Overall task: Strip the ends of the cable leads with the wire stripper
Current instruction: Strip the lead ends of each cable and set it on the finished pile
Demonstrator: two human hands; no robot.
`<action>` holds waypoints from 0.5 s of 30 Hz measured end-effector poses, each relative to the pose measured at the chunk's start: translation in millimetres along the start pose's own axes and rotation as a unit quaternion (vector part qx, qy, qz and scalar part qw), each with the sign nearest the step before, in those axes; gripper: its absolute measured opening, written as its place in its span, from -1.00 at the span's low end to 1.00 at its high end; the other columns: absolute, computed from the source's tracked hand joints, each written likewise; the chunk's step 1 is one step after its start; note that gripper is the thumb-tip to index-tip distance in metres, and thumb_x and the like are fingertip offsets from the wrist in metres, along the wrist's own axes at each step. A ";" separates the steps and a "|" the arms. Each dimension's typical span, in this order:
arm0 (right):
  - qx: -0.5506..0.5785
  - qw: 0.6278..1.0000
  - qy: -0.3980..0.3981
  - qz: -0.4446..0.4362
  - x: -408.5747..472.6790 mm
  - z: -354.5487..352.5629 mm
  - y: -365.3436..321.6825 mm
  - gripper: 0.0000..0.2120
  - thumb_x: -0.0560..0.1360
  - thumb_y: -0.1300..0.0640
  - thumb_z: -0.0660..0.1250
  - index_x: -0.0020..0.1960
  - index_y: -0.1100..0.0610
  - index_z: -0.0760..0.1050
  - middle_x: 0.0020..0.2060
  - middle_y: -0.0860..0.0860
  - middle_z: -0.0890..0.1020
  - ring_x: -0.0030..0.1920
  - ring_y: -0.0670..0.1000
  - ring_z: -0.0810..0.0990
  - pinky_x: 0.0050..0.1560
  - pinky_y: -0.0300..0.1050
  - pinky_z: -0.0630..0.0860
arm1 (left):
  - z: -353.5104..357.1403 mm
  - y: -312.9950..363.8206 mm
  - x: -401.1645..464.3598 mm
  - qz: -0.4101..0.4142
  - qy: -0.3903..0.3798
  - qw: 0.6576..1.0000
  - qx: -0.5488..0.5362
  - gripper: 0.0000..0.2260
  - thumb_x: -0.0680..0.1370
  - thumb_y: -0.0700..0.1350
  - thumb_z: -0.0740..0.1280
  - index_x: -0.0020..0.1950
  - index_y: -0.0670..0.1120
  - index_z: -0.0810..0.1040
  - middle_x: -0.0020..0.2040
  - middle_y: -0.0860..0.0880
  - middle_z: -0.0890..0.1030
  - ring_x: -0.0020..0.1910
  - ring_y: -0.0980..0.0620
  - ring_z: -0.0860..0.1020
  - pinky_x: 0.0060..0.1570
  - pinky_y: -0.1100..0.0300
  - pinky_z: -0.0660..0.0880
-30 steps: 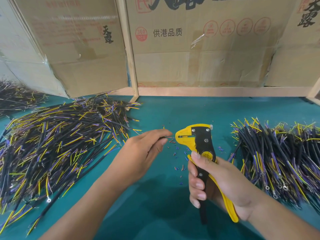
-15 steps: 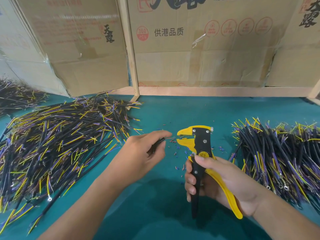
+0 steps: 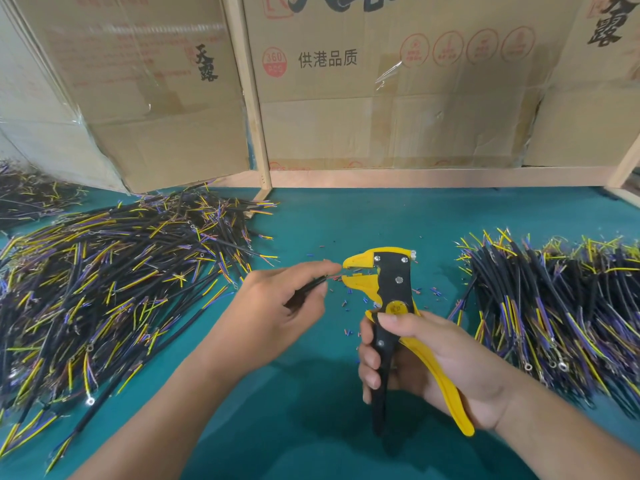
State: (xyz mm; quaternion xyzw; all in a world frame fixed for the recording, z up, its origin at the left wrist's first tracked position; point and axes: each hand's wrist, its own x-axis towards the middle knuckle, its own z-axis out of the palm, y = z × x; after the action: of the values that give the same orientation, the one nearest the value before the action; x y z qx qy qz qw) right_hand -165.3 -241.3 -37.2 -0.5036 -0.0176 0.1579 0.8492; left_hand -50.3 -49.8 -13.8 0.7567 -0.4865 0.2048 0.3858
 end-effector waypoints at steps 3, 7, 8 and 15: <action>-0.003 1.000 -0.014 -0.006 -1.1 0.6 -1.1 -0.75 0.53 0.05 0.40 0.01 0.25 0.52 -0.23 0.19 0.49 -0.23 0.18 0.50 -0.05 0.21 0.54 | 1.2 -2.0 0.0 0.003 0.003 1.000 -0.003 -0.79 0.50 -0.31 0.36 0.10 -0.20 0.67 -0.38 0.36 0.38 -0.47 0.15 0.28 -0.38 0.50 0.21; -0.008 1.000 -0.026 -0.002 -1.7 1.0 -1.5 -0.75 0.53 0.04 0.39 0.00 0.24 0.51 -0.24 0.18 0.49 -0.24 0.17 0.49 -0.06 0.18 0.54 | 0.2 -1.5 1.8 0.005 -0.003 1.000 0.005 -0.78 0.50 -0.31 0.35 0.11 -0.17 0.67 -0.38 0.25 0.34 -0.46 0.10 0.29 -0.40 0.47 0.21; -0.010 1.000 -0.029 0.000 -1.8 1.0 -1.5 -0.75 0.52 0.04 0.40 -0.01 0.23 0.51 -0.25 0.17 0.49 -0.25 0.17 0.49 -0.06 0.18 0.54 | 0.1 -1.7 1.9 0.003 -0.005 1.000 0.005 -0.77 0.51 -0.31 0.35 0.12 -0.16 0.67 -0.39 0.22 0.33 -0.46 0.11 0.29 -0.40 0.47 0.20; -0.022 0.999 -0.043 0.002 -2.5 0.9 -0.8 -0.75 0.53 0.03 0.39 -0.01 0.24 0.50 -0.26 0.16 0.48 -0.25 0.17 0.48 -0.06 0.18 0.54 | -1.2 -1.0 1.0 -0.003 -0.033 0.999 0.007 -0.73 0.51 -0.32 0.33 0.14 -0.10 0.66 -0.33 0.05 0.35 -0.44 0.15 0.25 -0.39 0.45 0.21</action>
State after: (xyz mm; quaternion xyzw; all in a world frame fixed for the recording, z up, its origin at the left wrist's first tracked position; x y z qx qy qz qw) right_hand -167.6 -241.7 -35.8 -0.5146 -0.0569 0.1810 0.8362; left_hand -48.9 -49.2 -12.7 0.7675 -0.4949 0.1820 0.3645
